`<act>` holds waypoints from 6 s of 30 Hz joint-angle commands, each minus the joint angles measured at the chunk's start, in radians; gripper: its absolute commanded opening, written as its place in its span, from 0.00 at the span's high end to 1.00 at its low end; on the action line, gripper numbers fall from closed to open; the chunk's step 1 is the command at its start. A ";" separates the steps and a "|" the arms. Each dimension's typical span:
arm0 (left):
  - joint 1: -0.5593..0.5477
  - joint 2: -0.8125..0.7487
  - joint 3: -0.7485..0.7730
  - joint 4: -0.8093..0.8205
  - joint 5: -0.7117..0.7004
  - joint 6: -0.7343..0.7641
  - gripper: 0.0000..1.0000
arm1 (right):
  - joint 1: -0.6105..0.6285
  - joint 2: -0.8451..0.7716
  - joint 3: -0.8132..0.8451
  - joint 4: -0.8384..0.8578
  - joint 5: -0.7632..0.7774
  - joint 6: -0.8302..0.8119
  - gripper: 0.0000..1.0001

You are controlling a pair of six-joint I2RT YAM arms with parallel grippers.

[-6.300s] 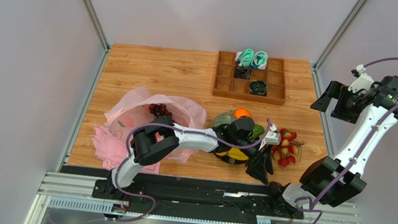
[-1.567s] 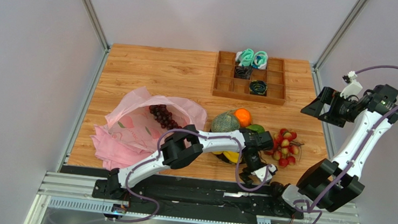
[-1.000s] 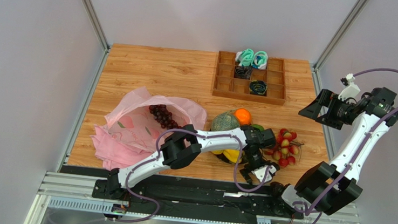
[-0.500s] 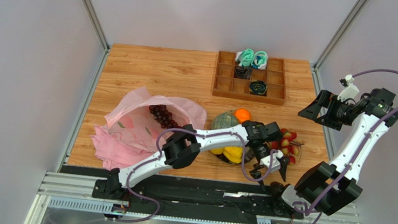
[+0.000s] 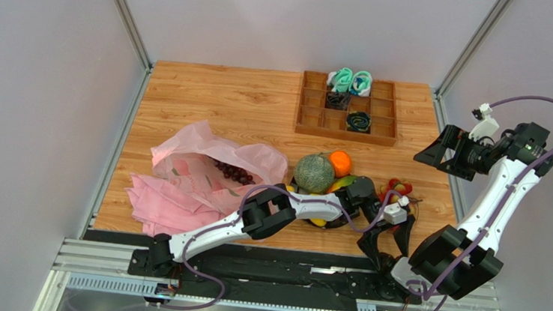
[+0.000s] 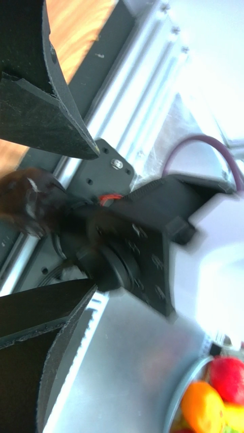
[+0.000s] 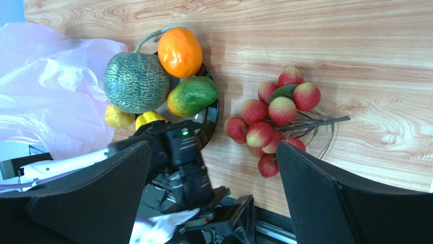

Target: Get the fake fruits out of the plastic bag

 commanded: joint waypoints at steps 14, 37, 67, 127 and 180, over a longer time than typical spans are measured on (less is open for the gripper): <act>0.004 -0.004 0.013 0.454 0.284 -0.483 0.12 | -0.005 -0.017 0.021 -0.152 -0.073 -0.017 0.01; 0.186 -0.444 -0.139 -0.064 -0.093 -0.554 0.01 | -0.030 0.090 0.388 0.055 -0.087 0.299 0.00; 0.562 -1.547 -0.809 -1.477 -1.175 0.610 0.01 | 0.627 0.039 -0.548 -0.310 0.480 -0.753 0.02; 0.669 -1.751 -1.203 -1.404 -1.180 0.723 0.01 | 0.981 -0.275 -0.733 -0.318 0.132 -2.055 0.12; 0.689 -1.939 -1.344 -1.404 -1.180 0.794 0.01 | 1.199 -0.072 -0.732 -0.316 0.238 -2.338 0.63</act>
